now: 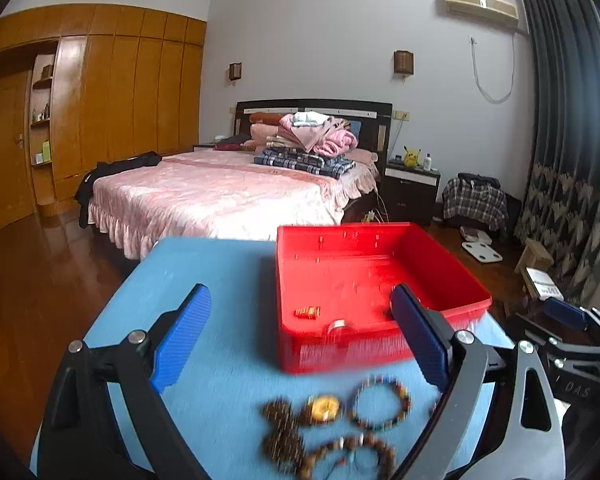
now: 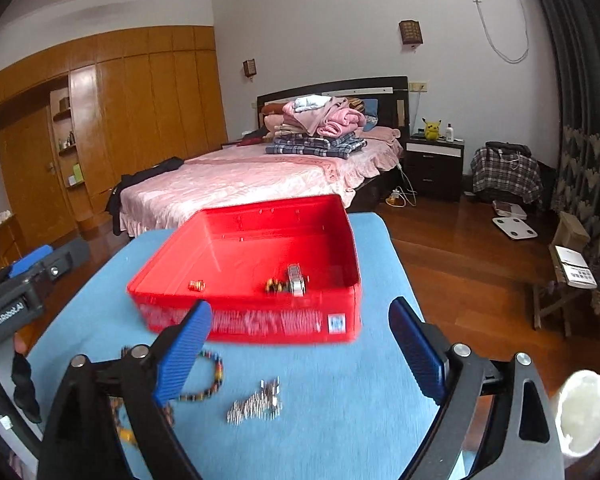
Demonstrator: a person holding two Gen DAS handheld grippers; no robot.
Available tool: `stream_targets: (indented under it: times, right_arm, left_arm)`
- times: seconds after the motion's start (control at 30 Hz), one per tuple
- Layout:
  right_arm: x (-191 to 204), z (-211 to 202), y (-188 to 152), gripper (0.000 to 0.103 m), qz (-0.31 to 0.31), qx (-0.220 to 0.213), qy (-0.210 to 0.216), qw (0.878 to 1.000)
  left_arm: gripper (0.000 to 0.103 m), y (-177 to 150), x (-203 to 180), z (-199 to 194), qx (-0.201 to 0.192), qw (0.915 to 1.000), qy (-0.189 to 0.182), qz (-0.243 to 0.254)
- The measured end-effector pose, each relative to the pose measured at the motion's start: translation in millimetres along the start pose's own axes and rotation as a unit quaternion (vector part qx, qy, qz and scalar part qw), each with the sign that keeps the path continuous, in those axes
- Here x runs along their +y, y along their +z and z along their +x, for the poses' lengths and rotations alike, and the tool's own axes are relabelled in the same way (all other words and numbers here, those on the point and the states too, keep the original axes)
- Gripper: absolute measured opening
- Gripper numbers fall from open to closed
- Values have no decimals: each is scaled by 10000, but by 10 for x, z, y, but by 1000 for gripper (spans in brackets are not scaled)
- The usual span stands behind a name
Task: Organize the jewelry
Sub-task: 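Withdraw both open tools from the tin back toward the remaining jewelry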
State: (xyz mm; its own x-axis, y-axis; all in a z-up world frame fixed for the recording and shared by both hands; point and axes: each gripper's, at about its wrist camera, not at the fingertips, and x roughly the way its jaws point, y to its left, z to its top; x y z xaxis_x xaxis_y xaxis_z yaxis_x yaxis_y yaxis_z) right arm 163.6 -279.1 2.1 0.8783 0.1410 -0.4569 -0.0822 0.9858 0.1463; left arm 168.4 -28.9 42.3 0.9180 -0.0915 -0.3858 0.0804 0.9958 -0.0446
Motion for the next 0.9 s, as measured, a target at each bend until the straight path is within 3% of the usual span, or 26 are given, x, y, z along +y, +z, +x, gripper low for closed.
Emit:
stream_targets:
  times: [0.37,0.53,0.9]
  right_arm:
    - [127,-291,-393,88,-94,-101,-84,9999]
    - [221,-324,-555,88,-197,-4,1,9998]
    - [243,-314,-674,88,-263,68,14,9996]
  left_arm:
    - [89,-594,79,-279,522,9983,263,-78]
    - [78,-832,47,-221,878,9958,260,34]
    - [71,-1070,-41,-88,1250,9919,207,0]
